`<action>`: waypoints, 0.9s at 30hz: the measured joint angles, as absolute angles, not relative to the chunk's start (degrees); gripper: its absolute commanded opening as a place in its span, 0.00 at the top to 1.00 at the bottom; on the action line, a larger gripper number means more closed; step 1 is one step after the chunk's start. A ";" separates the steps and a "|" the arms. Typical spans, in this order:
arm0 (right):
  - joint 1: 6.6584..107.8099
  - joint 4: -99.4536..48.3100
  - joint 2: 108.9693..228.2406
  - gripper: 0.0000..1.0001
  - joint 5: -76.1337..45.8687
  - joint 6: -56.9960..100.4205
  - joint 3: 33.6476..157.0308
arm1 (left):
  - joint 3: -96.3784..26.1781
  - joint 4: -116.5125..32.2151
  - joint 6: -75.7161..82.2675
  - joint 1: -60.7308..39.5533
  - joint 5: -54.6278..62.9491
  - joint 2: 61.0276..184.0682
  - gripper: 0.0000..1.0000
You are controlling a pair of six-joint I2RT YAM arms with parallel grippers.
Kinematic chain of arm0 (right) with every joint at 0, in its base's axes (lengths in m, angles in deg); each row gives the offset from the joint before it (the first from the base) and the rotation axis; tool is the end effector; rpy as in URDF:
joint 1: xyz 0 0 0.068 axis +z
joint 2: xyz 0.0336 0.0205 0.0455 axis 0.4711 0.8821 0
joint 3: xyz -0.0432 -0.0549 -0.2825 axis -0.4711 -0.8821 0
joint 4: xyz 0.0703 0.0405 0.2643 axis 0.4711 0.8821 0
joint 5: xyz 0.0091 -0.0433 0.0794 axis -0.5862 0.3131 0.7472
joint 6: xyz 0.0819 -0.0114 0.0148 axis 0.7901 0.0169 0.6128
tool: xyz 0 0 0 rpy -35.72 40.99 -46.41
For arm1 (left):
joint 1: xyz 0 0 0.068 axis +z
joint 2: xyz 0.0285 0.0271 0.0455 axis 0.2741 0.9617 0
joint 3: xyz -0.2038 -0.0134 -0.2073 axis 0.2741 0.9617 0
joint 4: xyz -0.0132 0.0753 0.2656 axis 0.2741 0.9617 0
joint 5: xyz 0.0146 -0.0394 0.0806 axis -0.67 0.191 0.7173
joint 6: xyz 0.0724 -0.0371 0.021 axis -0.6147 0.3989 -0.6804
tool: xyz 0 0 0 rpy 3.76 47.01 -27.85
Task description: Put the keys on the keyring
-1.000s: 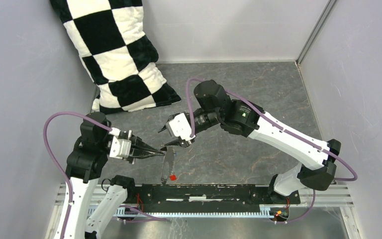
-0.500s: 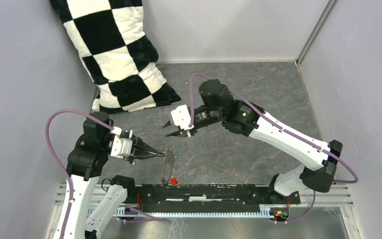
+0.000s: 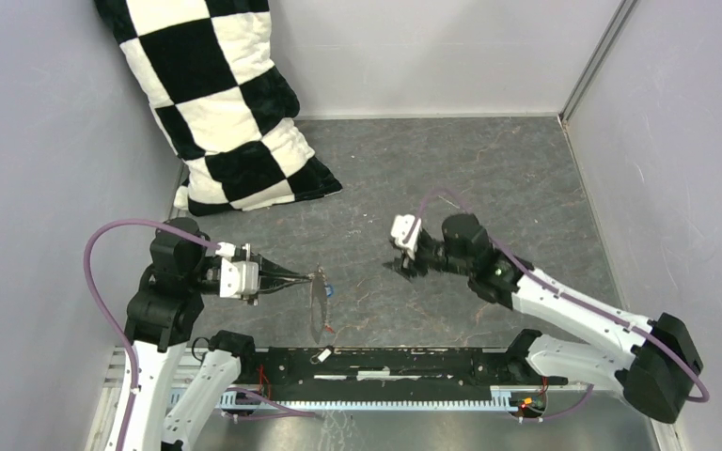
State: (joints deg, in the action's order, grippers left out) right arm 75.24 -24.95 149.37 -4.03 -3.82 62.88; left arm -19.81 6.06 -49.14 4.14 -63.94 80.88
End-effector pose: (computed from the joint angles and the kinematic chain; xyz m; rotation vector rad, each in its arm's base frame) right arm 0.1786 0.2273 0.2872 -1.2425 1.5056 0.6442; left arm 0.0689 -0.0874 0.3925 1.4120 1.0328 -0.9233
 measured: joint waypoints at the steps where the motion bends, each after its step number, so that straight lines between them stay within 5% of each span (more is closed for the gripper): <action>1: 75.57 -26.16 147.77 0.40 -3.94 -2.58 58.91 | -19.11 4.07 -47.68 4.14 -62.56 80.53 0.98; 7: 89.84 -35.53 146.66 0.43 -5.78 2.67 45.46 | -16.08 -6.35 -38.94 4.14 -56.31 80.24 0.98; 27: 110.23 -60.76 181.74 0.53 0.41 -2.53 58.25 | -14.48 -7.88 -35.77 4.14 -49.05 80.59 0.98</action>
